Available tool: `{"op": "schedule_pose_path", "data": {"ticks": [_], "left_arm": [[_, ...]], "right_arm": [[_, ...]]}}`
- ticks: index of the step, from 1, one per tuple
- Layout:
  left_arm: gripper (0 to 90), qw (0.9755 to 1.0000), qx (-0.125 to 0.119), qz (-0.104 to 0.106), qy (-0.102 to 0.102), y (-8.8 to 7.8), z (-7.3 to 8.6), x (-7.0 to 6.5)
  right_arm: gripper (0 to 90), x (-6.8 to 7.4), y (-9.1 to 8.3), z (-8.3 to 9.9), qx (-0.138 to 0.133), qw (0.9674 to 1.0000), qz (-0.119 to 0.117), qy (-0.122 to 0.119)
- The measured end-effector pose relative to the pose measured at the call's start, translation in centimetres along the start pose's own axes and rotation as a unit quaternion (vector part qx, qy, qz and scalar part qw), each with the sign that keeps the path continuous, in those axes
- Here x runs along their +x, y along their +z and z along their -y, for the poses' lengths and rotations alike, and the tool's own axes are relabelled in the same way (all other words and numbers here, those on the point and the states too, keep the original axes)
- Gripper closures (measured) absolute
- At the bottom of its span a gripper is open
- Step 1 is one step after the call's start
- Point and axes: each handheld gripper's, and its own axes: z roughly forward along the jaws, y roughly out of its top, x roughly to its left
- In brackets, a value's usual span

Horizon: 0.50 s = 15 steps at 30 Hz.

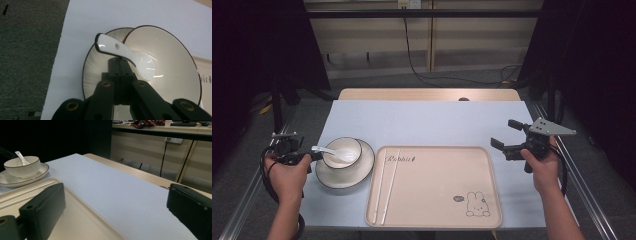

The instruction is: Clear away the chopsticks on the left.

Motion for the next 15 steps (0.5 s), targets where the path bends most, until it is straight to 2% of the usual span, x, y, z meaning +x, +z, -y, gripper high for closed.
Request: {"op": "schedule_pose_path", "data": {"ticks": [2,5,8,10,11,13,15], "left_arm": [[90.0,1.0,0.001,0.0,0.006,-0.1,0.0,0.1],[87.8,0.9999,-0.013,0.002,-0.001,-0.7,0.0,0.0],[84.3,0.9999,-0.015,0.005,-0.001,-1.2,0.0,0.0],[79.4,0.9997,-0.022,0.008,-0.003,-1.6,-0.1,-0.1],[78.6,0.9997,-0.026,-0.003,-0.004,-1.9,-0.1,-0.1],[74.1,0.9993,-0.035,0.004,-0.013,-2.0,-0.1,0.0],[67.4,0.9993,-0.033,0.002,-0.016,-1.9,-0.1,0.1]], "right_arm": [[1.8,0.0,0.1,0.0,-0.002,1.0,-0.003,-0.002],[1.8,0.0,0.4,0.0,0.0,1.0,-0.006,-0.002],[1.8,0.0,0.4,0.0,0.0,1.0,-0.006,0.0],[1.8,-0.1,0.3,-0.1,-0.003,1.0,-0.004,-0.002],[1.8,-0.1,0.3,-0.1,-0.002,1.0,-0.004,-0.004],[1.8,0.0,0.3,-0.1,-0.001,1.0,-0.006,-0.003],[1.8,0.0,0.2,-0.1,0.0,1.0,-0.003,-0.002]]}}
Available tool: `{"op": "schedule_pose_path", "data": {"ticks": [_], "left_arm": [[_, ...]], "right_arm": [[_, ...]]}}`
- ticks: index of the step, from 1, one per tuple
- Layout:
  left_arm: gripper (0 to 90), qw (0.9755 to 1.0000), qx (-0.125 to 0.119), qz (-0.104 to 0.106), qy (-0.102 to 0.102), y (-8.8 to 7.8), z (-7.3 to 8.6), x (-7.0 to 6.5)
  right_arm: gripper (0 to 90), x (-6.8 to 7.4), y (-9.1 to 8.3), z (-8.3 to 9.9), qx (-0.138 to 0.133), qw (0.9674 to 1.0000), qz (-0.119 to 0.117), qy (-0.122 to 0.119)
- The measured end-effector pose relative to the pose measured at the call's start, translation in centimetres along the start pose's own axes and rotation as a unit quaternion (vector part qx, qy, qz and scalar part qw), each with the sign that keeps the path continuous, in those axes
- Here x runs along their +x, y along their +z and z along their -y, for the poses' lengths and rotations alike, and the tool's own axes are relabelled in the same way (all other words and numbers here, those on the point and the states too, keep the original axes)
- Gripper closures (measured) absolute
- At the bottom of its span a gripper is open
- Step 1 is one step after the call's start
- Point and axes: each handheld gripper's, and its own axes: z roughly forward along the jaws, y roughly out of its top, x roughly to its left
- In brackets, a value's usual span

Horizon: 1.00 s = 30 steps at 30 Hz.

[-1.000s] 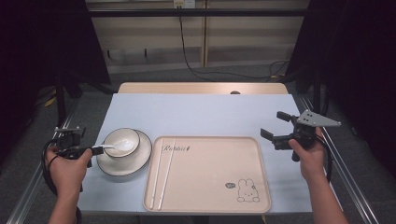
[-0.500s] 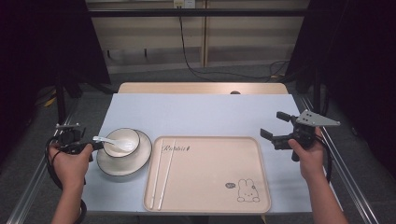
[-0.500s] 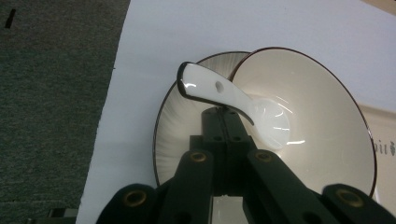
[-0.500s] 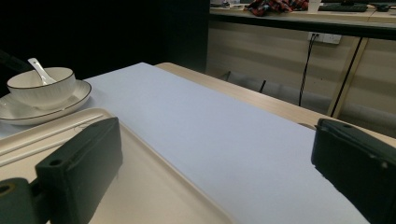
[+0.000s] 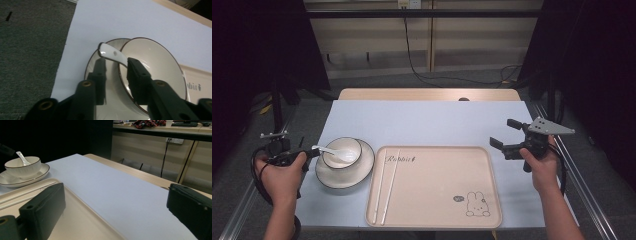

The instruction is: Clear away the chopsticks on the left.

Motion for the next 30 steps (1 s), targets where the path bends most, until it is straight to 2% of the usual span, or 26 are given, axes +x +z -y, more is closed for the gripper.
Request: {"op": "schedule_pose_path", "data": {"ticks": [1,2,5,6,7,9,10,15,16,21,25,28,30], "left_arm": [[67.4,1.0,-0.003,-0.002,-0.002,0.2,0.0,0.1],[63.6,0.9999,0.001,0.008,-0.014,0.6,0.0,0.2],[55.8,0.9998,-0.004,0.009,-0.016,1.0,0.0,0.2],[55.8,0.9997,-0.008,0.014,-0.02,1.2,0.0,0.2],[52.1,0.9995,-0.012,0.018,-0.022,1.4,0.0,0.2],[50.8,0.9995,-0.009,0.018,-0.023,1.7,0.0,0.1],[48.6,0.9994,-0.018,0.016,-0.025,2.1,0.0,0.2],[43.6,0.9992,-0.026,0.012,-0.028,2.8,0.0,0.7],[42.4,0.9987,-0.032,0.014,-0.038,3.1,0.0,0.8],[44.4,0.9986,-0.03,0.017,-0.04,3.5,0.2,1.1],[45.7,0.9981,-0.043,0.022,-0.037,3.6,0.3,1.2],[54.6,0.9982,-0.045,0.026,-0.031,3.4,0.2,1.0],[56.5,0.9981,-0.048,0.024,-0.028,3.5,0.2,1.0]], "right_arm": [[1.8,0.0,0.0,0.0,0.0,1.0,0.0,0.0],[1.8,0.0,-0.1,0.0,-0.001,1.0,0.001,0.001],[1.8,0.0,-0.1,0.0,0.0,1.0,0.004,0.001],[1.8,0.0,-0.2,0.0,0.0,1.0,0.002,0.002],[1.8,0.0,-0.2,0.0,0.001,1.0,0.002,0.002],[1.8,0.0,-0.3,0.0,0.0,1.0,0.002,0.001],[1.8,0.0,-0.3,0.1,0.001,1.0,0.001,-0.003],[1.8,0.1,-0.4,0.1,0.003,1.0,0.002,-0.002],[1.8,0.1,-0.6,0.0,0.003,1.0,0.001,-0.001],[1.8,0.1,-0.6,0.1,0.002,1.0,0.005,0.001],[1.8,0.1,-0.6,0.2,0.005,1.0,0.005,-0.003],[1.8,0.1,-0.7,0.1,0.003,1.0,0.003,-0.003],[1.8,0.1,-0.7,0.1,0.002,1.0,0.005,-0.002]]}}
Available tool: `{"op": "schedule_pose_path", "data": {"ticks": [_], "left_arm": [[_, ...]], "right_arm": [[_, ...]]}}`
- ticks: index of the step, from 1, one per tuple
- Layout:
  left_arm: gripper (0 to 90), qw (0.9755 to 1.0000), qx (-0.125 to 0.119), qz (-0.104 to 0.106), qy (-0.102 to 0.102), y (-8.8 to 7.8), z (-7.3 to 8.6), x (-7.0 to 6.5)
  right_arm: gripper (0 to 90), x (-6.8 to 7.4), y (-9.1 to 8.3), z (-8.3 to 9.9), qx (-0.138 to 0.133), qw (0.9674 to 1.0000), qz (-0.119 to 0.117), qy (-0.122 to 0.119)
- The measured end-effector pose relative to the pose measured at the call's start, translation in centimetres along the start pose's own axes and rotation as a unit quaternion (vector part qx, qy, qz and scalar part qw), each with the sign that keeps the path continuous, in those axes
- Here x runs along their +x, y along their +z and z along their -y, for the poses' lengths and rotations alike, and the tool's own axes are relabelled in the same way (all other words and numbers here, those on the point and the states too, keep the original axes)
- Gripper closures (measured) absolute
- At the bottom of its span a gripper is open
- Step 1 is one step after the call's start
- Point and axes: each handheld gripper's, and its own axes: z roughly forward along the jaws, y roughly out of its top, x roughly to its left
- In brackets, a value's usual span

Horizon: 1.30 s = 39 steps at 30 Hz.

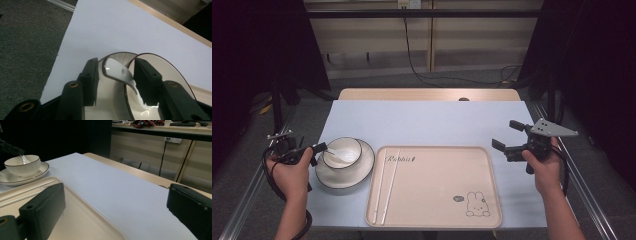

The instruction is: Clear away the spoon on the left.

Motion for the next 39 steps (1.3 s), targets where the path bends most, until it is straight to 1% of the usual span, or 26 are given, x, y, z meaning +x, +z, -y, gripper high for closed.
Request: {"op": "schedule_pose_path", "data": {"ticks": [1,2,3,5,6,7,8,10,13,15,16,17,18,20,21,22,24,26,27,28,29,30,31,32,36,39], "left_arm": [[61.3,0.9999,-0.006,0.006,-0.006,0.1,0.0,-0.1],[61.1,1.0,-0.008,0.004,-0.003,0.2,0.0,-0.2],[61.9,0.9998,-0.014,0.009,-0.006,0.3,0.0,-0.2],[64.5,0.9998,-0.015,0.015,-0.004,0.3,-0.1,-0.1],[65.8,0.9996,-0.019,0.019,-0.013,0.2,-0.1,-0.2],[67.3,0.9994,-0.018,0.026,-0.011,0.2,-0.2,-0.1],[68.0,0.9994,-0.022,0.024,-0.012,0.2,-0.3,-0.2],[70.4,0.9989,-0.029,0.033,-0.016,0.1,-0.4,-0.3],[73.5,0.9988,-0.029,0.036,-0.018,0.0,-0.6,-0.7],[75.0,0.9983,-0.035,0.045,-0.01,-0.2,-0.7,-1.1],[75.6,0.9983,-0.035,0.045,-0.01,-0.2,-0.7,-1.1],[76.1,0.9979,-0.043,0.047,-0.012,-0.2,-0.7,-1.4],[76.8,0.9977,-0.045,0.05,-0.008,-0.2,-0.8,-1.5],[77.5,0.9976,-0.046,0.052,-0.006,-0.2,-0.8,-1.6],[77.9,0.9971,-0.051,0.056,-0.008,-0.2,-0.8,-1.8],[78.6,0.9967,-0.052,0.062,0.001,-0.2,-0.8,-1.9],[80.0,0.9958,-0.058,0.07,0.01,-0.2,-0.9,-2.3],[80.7,0.9953,-0.061,0.074,0.007,-0.1,-0.9,-2.5],[81.2,0.9952,-0.064,0.073,0.009,-0.1,-1.0,-2.6],[82.2,0.9947,-0.065,0.079,0.012,0.0,-1.0,-2.7],[82.2,0.9948,-0.065,0.077,0.015,0.0,-1.1,-2.9],[83.1,0.9942,-0.069,0.081,0.013,0.1,-1.1,-3.0],[83.1,0.9942,-0.069,0.081,0.018,0.1,-1.2,-3.1],[83.7,0.9935,-0.073,0.085,0.022,0.2,-1.2,-3.4],[84.4,0.9925,-0.076,0.093,0.022,0.5,-1.2,-3.7],[84.9,0.992,-0.082,0.093,0.021,0.7,-1.2,-4.0]], "right_arm": [[1.8,0.0,0.0,0.0,0.002,1.0,-0.003,0.001],[1.8,0.0,-0.1,0.0,0.002,1.0,-0.003,0.001],[1.8,0.0,-0.1,0.0,0.001,1.0,0.0,-0.001],[1.8,0.0,-0.1,0.0,-0.001,1.0,0.001,-0.001],[1.8,0.0,-0.1,0.0,0.001,1.0,-0.002,0.002],[1.8,0.0,0.0,0.0,0.001,1.0,-0.002,0.0],[1.8,0.0,0.0,0.1,0.004,1.0,0.0,0.001],[1.8,0.0,0.0,0.2,0.003,1.0,0.0,0.0],[1.8,0.0,0.0,0.1,0.003,1.0,0.0,-0.002],[1.8,0.0,0.0,0.1,0.003,1.0,-0.003,-0.002],[1.8,0.0,0.0,0.1,0.002,1.0,-0.003,0.0],[1.8,0.0,0.0,0.1,0.002,1.0,-0.001,0.0],[1.8,0.0,-0.1,0.1,0.004,1.0,-0.003,-0.001],[1.8,0.0,-0.1,0.1,0.003,1.0,-0.004,0.0],[1.8,0.1,0.0,0.1,0.002,1.0,-0.003,-0.001],[1.7,0.1,0.0,0.1,0.002,1.0,0.0,-0.002],[1.8,0.1,0.0,0.1,0.002,1.0,-0.002,-0.002],[1.8,0.1,0.0,0.1,0.002,1.0,-0.004,-0.001],[1.8,0.1,0.0,0.1,0.001,1.0,-0.004,0.0],[1.8,0.1,0.0,0.1,0.001,1.0,-0.004,0.0],[1.8,0.1,0.0,0.1,0.001,1.0,-0.004,0.0],[1.8,0.1,0.0,0.1,0.001,1.0,-0.005,-0.001],[1.8,0.1,0.0,0.1,0.001,1.0,-0.005,-0.001],[1.7,0.0,0.0,0.1,0.002,1.0,-0.005,-0.001],[1.8,0.0,0.1,0.1,0.001,1.0,-0.006,-0.001],[1.8,0.0,0.1,0.1,0.002,1.0,-0.005,-0.003]]}}
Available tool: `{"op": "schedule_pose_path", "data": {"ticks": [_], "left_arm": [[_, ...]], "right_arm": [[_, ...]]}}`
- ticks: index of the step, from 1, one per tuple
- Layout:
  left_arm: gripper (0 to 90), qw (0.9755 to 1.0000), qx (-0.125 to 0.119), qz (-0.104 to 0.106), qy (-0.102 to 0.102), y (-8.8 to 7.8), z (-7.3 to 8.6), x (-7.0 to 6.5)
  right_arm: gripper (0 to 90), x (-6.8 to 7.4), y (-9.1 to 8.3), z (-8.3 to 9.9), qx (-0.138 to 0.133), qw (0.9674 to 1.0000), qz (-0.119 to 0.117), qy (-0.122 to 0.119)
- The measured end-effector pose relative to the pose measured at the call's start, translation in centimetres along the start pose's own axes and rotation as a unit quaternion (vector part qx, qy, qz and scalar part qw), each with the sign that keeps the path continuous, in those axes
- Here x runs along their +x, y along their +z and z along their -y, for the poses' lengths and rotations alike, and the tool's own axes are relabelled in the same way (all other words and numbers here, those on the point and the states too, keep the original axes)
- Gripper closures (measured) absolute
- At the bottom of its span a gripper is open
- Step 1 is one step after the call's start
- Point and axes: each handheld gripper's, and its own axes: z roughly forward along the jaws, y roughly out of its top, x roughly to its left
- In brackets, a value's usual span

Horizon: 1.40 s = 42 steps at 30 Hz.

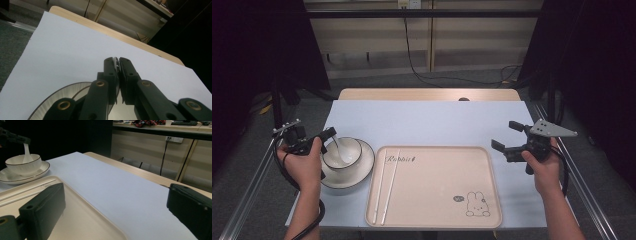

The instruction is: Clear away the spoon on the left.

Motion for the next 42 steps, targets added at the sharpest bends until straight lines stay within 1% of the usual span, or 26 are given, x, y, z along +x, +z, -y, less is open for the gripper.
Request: {"op": "schedule_pose_path", "data": {"ticks": [2,4,5,6,11,13,15,16,18,19,20,21,22,24,26,27,31,32,33,35,36,37,39,41,42], "left_arm": [[85.1,1.0,-0.004,0.006,0.002,0.2,0.0,-0.1],[85.2,1.0,-0.006,0.008,0.0,0.3,0.1,-0.2],[85.2,1.0,-0.005,0.005,0.002,0.3,0.1,-0.2],[85.2,0.9999,-0.009,0.009,0.002,0.4,0.2,-0.2],[85.6,0.9998,-0.008,0.01,0.014,0.4,0.1,-0.5],[85.7,0.9997,-0.003,0.01,0.023,0.3,0.0,-0.7],[85.7,0.9996,-0.009,0.012,0.022,0.1,-0.2,-0.8],[85.7,0.9995,-0.006,0.014,0.029,-0.1,-0.3,-0.7],[85.8,0.9994,-0.011,0.019,0.028,-0.4,-0.6,-1.0],[85.8,0.9992,-0.012,0.018,0.034,-0.7,-0.8,-1.1],[85.8,0.9991,-0.014,0.022,0.033,-0.9,-1.0,-1.3],[85.8,0.9989,-0.015,0.026,0.037,-1.1,-1.2,-1.4],[85.8,0.9987,-0.017,0.028,0.038,-1.4,-1.4,-1.6],[85.8,0.9984,-0.018,0.029,0.044,-1.8,-1.9,-2.0],[85.8,0.9981,-0.024,0.037,0.042,-2.1,-2.4,-2.4],[85.8,0.9977,-0.024,0.042,0.047,-2.2,-2.6,-2.6],[85.8,0.997,-0.026,0.049,0.053,-2.5,-3.6,-3.5],[85.8,0.997,-0.026,0.049,0.053,-2.5,-3.6,-3.5],[85.8,0.9967,-0.023,0.061,0.048,-2.5,-3.9,-3.8],[85.8,0.9966,-0.02,0.062,0.05,-2.5,-4.0,-4.0],[85.8,0.9965,-0.02,0.066,0.047,-2.5,-4.1,-4.2],[85.8,0.9962,-0.014,0.071,0.048,-2.5,-4.4,-4.6],[85.8,0.9963,-0.014,0.068,0.05,-2.5,-4.5,-4.8],[85.9,0.996,-0.012,0.079,0.042,-2.4,-4.7,-5.2],[85.8,0.9954,-0.006,0.083,0.046,-2.4,-4.8,-5.5]], "right_arm": [[1.8,0.0,0.0,0.0,0.0,1.0,0.0,0.001],[1.8,0.0,0.0,0.0,-0.002,1.0,0.0,0.002],[1.8,0.0,-0.1,0.0,-0.001,1.0,0.002,0.002],[1.8,0.0,-0.1,0.0,-0.001,1.0,0.002,0.002],[1.8,0.0,-0.1,0.0,0.0,1.0,0.002,0.003],[1.8,0.0,-0.1,0.0,-0.001,1.0,0.0,0.002],[1.8,0.0,-0.1,0.0,-0.001,1.0,0.001,0.002],[1.8,0.0,-0.1,0.0,0.0,1.0,0.001,0.002],[1.7,0.0,-0.1,0.0,-0.002,1.0,-0.001,0.0],[1.8,0.0,-0.1,-0.1,-0.002,1.0,0.0,0.002],[1.8,-0.1,-0.2,-0.1,-0.002,1.0,0.0,0.001],[1.8,-0.1,-0.1,-0.1,-0.003,1.0,0.001,0.002],[1.8,-0.1,-0.2,-0.1,-0.001,1.0,-0.002,0.001],[1.7,0.0,-0.1,-0.1,-0.002,1.0,0.001,0.001],[1.7,0.0,-0.1,-0.1,-0.003,1.0,-0.001,0.001],[1.8,0.0,-0.2,-0.1,-0.003,1.0,0.0,0.001],[1.8,0.0,-0.1,-0.1,-0.002,1.0,0.002,0.002],[1.8,0.0,-0.1,-0.1,-0.002,1.0,0.002,0.002],[1.7,0.0,-0.1,-0.1,-0.003,1.0,0.001,0.002],[1.8,0.0,-0.2,-0.2,-0.003,1.0,0.002,0.001],[1.8,0.0,-0.2,-0.2,-0.003,1.0,0.002,0.001],[1.7,0.0,-0.2,-0.1,-0.003,1.0,0.001,0.0],[1.8,0.0,-0.2,-0.1,-0.003,1.0,0.0,0.0],[1.8,0.0,-0.2,-0.1,-0.003,1.0,0.001,0.001],[1.8,0.0,-0.1,-0.1,-0.003,1.0,0.001,0.001]]}}
